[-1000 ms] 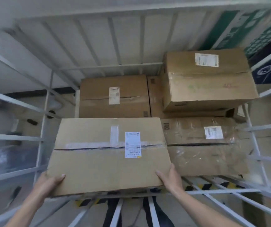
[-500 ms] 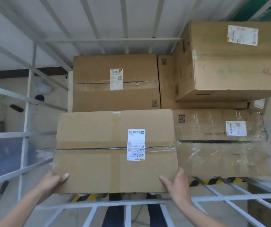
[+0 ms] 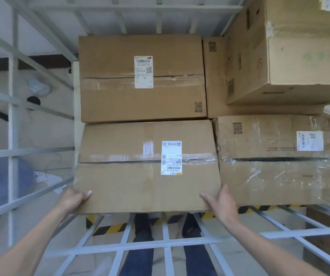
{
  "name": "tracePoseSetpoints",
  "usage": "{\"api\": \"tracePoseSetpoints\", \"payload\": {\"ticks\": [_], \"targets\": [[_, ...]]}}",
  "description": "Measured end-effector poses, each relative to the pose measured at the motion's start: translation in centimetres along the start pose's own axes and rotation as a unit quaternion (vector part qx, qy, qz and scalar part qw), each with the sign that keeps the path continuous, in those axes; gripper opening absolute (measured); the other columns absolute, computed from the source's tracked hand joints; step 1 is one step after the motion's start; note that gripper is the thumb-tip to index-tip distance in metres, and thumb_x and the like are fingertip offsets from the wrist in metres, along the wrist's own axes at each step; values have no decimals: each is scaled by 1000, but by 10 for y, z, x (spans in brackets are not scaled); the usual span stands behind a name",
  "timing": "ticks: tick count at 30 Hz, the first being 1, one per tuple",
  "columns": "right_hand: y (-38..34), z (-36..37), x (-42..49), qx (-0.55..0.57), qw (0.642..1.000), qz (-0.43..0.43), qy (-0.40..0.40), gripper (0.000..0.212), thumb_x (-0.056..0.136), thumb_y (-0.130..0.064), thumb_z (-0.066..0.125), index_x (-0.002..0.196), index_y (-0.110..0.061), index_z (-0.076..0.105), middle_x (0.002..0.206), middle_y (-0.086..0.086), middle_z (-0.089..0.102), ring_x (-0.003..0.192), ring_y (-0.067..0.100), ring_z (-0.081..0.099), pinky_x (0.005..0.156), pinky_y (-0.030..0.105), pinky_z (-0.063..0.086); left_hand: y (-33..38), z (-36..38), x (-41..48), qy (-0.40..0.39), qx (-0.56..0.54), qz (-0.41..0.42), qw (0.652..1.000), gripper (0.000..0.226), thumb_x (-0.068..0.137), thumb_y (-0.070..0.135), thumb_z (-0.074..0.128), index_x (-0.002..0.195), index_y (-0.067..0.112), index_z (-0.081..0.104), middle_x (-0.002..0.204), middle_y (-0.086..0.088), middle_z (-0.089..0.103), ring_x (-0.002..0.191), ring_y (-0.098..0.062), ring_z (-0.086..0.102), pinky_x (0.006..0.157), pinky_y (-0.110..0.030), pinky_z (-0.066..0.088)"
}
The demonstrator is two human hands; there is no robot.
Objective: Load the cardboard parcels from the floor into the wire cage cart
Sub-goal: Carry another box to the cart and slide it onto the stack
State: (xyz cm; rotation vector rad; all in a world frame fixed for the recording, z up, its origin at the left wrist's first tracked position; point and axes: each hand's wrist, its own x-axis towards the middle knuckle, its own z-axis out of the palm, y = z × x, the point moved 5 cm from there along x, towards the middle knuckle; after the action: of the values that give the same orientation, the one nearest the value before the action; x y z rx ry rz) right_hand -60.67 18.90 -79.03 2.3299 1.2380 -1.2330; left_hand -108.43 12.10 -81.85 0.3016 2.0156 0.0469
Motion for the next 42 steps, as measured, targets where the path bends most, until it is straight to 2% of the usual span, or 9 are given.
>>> {"api": "tracePoseSetpoints", "payload": {"ticks": [5, 8, 14, 17, 22, 27, 34, 38, 42], "targets": [[-23, 14, 24, -97, 994, 7, 45, 57, 85, -46, 73, 118, -4, 53, 119, 16, 54, 113, 34, 49, 92, 41, 44, -5, 1, 34, 13, 48, 5, 999, 46, 90, 25, 71, 130, 5, 58, 127, -18, 63, 114, -37, 58, 102, -51, 44], [-35, 23, 30, -195, 978, -6, 77, 24, 96, -10, 53, 120, -4, 49, 124, 18, 48, 114, 33, 45, 91, 37, 41, -10, 14, 47, 20, 50, 2, 999, 52, 88, 22, 74, 131, 0, 53, 128, -20, 61, 115, -39, 57, 98, -46, 45], [-64, 93, 29, -244, 964, -97, -47, 42, 96, -10, 56, 135, -11, 41, 137, 16, 45, 124, 32, 45, 92, 35, 46, -25, 42, 71, 28, 66, -15, 997, 67, 89, 24, 72, 140, -5, 40, 141, -24, 50, 126, -41, 50, 105, -49, 41], [-59, 126, 32, -253, 953, -97, -136, 81, 97, -13, 57, 159, -25, 6, 165, 18, -5, 151, 43, -1, 118, 48, 30, -15, 63, 75, 0, 97, 19, 995, 82, 84, 26, 78, 147, 2, 31, 148, -22, 40, 135, -40, 40, 113, -52, 34], [-45, 137, 60, -314, 927, -111, -173, 99, 97, -12, 57, 154, -35, -20, 154, 10, -42, 141, 48, -30, 118, 61, 1, 25, 118, 62, -24, 386, 150, 910, 123, 85, 41, 72, 147, 30, -34, 158, -15, -33, 148, -37, -22, 119, -58, 12], [-25, 141, 79, -316, 920, -124, -196, 106, 96, -18, 58, 146, -39, -32, 147, 7, -52, 132, 48, -41, 117, 61, -5, 46, 175, 63, -65, 487, 185, 851, 121, 86, 46, 68, 135, 37, -42, 140, -18, -53, 135, -41, -41, 116, -66, 7], [-30, 135, 94, -299, 924, -144, -189, 95, 97, -26, 51, 147, -42, -29, 149, 3, -49, 131, 44, -45, 118, 59, -7, 51, 180, 76, -26, 480, 198, 854, 97, 95, 54, 49, 147, 36, -31, 147, -21, -47, 138, -42, -39, 117, -63, 10], [-32, 116, 87, -300, 923, -156, -184, 82, 98, -22, 45, 158, -31, -10, 161, 0, -32, 143, 39, -32, 123, 51, 16, 54, 173, 62, -6, 469, 206, 858, 81, 100, 45, 44, 156, 32, -14, 158, -18, -33, 145, -40, -28, 117, -61, 16], [-43, 80, 67, -287, 921, -211, -158, 77, 99, -18, 47, 160, -25, 2, 166, 2, -18, 152, 27, -17, 124, 41, 10, 70, 193, 15, -17, 487, 239, 840, 77, 102, 38, 40, 157, 27, -13, 161, -18, -26, 147, -39, -25, 117, -63, 13]]}}
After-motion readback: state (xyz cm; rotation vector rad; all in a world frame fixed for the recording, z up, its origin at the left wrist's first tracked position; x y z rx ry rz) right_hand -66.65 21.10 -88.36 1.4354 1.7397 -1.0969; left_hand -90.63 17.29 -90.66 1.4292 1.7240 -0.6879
